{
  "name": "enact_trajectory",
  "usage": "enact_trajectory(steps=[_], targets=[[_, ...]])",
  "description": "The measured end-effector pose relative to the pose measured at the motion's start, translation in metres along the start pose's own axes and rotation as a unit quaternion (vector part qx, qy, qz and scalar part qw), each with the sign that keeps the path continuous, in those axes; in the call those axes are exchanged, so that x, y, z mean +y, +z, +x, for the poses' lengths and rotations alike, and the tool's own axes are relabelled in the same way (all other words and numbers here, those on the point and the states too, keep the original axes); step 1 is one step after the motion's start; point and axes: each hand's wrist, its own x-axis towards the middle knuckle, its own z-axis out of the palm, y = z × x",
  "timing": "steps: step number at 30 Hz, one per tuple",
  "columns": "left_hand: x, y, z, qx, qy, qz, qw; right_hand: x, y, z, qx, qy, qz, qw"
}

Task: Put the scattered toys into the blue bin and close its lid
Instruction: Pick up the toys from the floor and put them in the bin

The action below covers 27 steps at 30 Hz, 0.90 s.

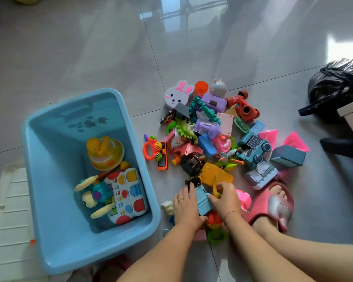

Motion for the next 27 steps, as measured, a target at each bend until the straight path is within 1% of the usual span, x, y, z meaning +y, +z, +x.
enact_trajectory(steps=[3, 6, 11, 14, 16, 19, 21, 23, 25, 27], targets=[[0.002, -0.001, 0.005, 0.021, 0.015, 0.002, 1.0, 0.0, -0.003, 0.004, 0.028, 0.01, 0.023, 0.999], [-0.001, 0.0, 0.001, 0.029, 0.034, -0.019, 0.999, 0.0, -0.001, 0.005, 0.048, 0.024, 0.056, 0.997], [-0.014, -0.01, -0.01, 0.06, 0.055, -0.046, 0.996, -0.01, -0.001, -0.001, 0.063, 0.054, 0.131, 0.988], [-0.014, -0.028, -0.021, 0.098, 0.061, -0.067, 0.991, -0.029, -0.015, -0.003, 0.08, 0.041, 0.2, 0.976], [-0.007, -0.043, -0.03, 0.137, 0.076, -0.097, 0.983, -0.048, -0.034, -0.004, 0.102, 0.02, 0.248, 0.963], [0.009, -0.074, -0.05, 0.212, 0.108, -0.144, 0.96, -0.082, -0.07, -0.014, 0.138, -0.032, 0.339, 0.93], [0.016, -0.097, -0.066, 0.269, 0.125, -0.176, 0.939, -0.106, -0.094, -0.027, 0.145, -0.076, 0.411, 0.897], [0.014, -0.119, -0.085, 0.334, 0.125, -0.203, 0.912, -0.128, -0.111, -0.043, 0.142, -0.114, 0.459, 0.87], [0.004, -0.139, -0.104, 0.395, 0.093, -0.227, 0.885, -0.148, -0.118, -0.059, 0.131, -0.144, 0.487, 0.851], [-0.016, -0.154, -0.118, 0.448, 0.022, -0.245, 0.859, -0.169, -0.111, -0.076, 0.103, -0.162, 0.502, 0.844]])
